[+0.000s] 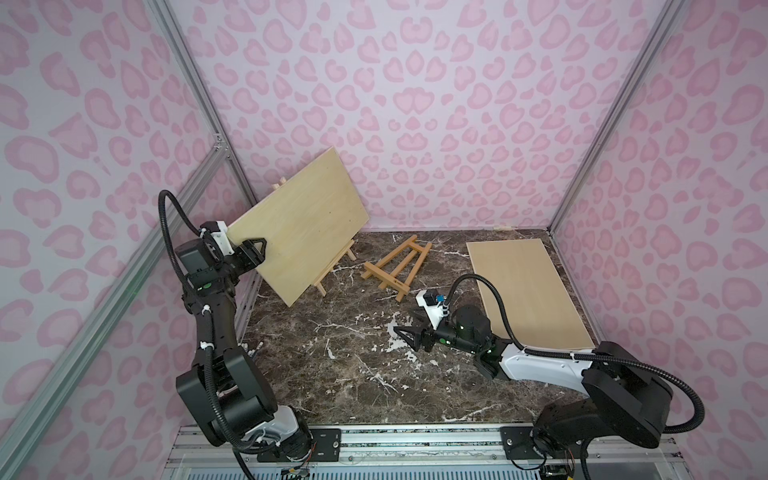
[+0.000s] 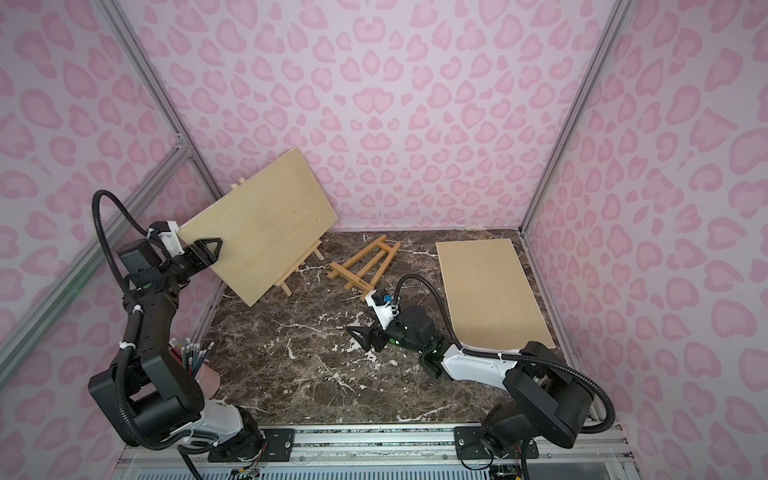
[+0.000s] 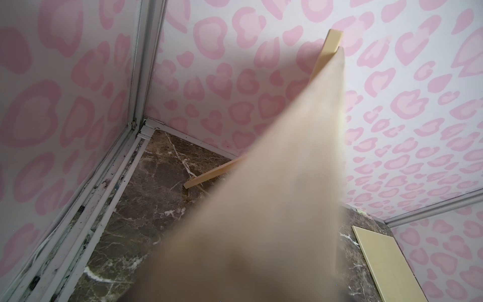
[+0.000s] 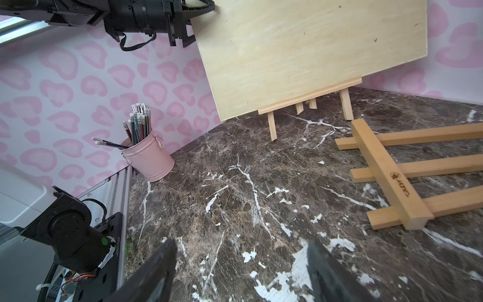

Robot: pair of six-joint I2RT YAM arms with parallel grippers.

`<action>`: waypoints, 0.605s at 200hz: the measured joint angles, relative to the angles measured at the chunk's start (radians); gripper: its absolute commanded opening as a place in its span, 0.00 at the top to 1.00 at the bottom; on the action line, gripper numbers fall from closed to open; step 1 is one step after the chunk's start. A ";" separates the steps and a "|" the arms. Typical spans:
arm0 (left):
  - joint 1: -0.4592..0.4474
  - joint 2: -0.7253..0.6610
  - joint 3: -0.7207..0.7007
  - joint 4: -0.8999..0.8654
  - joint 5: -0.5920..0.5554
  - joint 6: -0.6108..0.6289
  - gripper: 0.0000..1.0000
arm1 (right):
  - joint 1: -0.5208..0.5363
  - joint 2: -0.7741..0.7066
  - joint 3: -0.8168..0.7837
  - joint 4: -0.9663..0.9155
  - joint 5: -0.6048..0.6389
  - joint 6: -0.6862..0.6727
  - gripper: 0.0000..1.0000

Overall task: Disassemble the easel
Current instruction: Pick up the drawing board from the easel.

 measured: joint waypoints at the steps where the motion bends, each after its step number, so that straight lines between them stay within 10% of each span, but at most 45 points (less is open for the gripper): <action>1: 0.000 0.000 0.000 0.001 0.000 0.001 0.52 | 0.000 0.000 0.000 0.000 0.000 0.000 0.21; 35: 0.001 -0.014 -0.031 0.020 0.019 0.060 0.86 | 0.001 0.014 0.007 0.000 -0.008 -0.001 0.21; 60: -0.009 -0.026 -0.037 0.046 0.192 0.140 0.90 | 0.005 0.024 0.016 -0.003 -0.019 -0.001 0.21; 121: -0.001 -0.072 -0.039 0.009 0.180 0.126 0.97 | 0.015 0.038 0.034 -0.015 -0.026 -0.005 0.22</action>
